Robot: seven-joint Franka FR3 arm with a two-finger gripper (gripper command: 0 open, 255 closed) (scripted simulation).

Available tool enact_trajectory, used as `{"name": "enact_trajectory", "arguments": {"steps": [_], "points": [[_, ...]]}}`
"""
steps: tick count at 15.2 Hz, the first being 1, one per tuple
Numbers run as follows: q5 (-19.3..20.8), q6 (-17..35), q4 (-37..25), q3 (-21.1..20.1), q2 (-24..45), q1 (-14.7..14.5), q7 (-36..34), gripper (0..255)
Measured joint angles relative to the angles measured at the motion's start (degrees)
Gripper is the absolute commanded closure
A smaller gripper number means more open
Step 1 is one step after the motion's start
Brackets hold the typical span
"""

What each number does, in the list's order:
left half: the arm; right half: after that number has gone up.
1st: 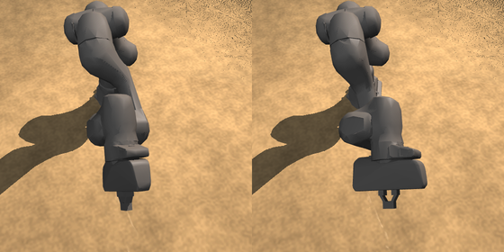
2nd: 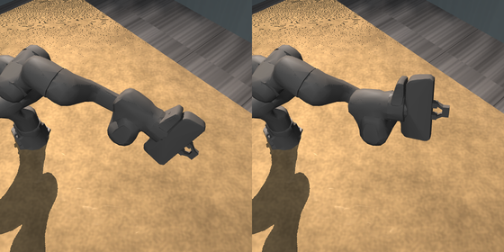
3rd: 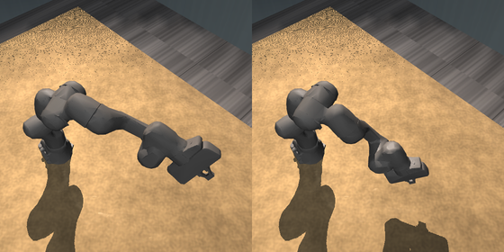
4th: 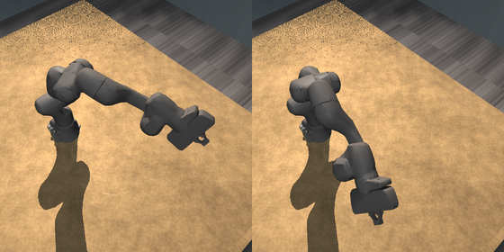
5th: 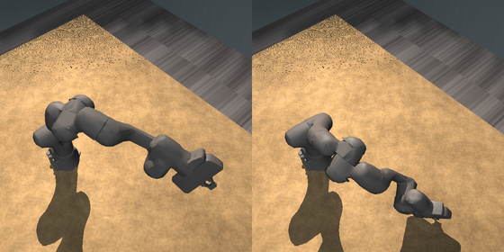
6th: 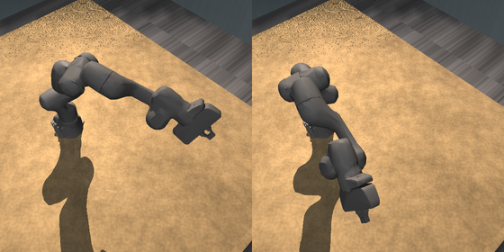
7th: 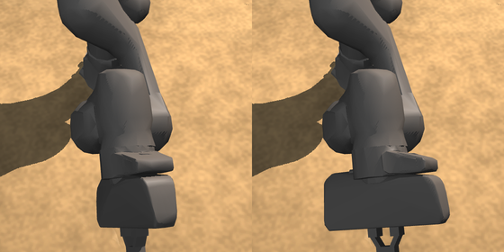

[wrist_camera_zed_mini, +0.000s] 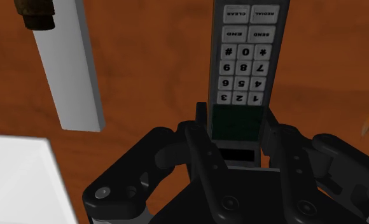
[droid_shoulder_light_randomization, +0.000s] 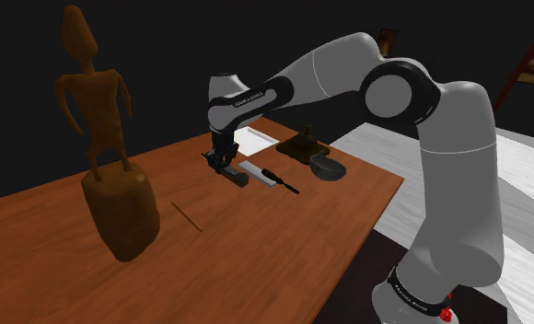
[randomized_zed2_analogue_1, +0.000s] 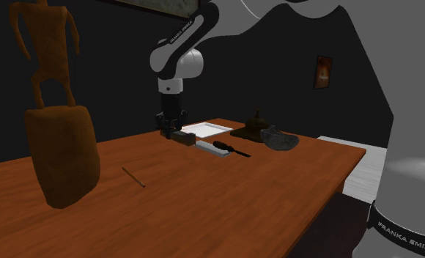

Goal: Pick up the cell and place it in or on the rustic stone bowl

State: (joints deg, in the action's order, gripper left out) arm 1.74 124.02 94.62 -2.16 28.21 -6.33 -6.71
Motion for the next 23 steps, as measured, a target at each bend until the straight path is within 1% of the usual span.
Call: {"name": "enact_trajectory", "arguments": {"steps": [14, 16, 21, 23], "points": [[-0.2, -9.0, -5.2, -0.1, -3.8, 0.0, 0.1, 255], [-0.4, -8.5, -3.1, 0.2, -5.4, 0.8, 1.3, 255], [-1.2, -5.2, 7.3, 1.5, -12.5, 4.2, 6.1, 255], [-1.4, -4.3, 10.4, 2.3, -14.8, 5.5, 8.3, 255]]}}
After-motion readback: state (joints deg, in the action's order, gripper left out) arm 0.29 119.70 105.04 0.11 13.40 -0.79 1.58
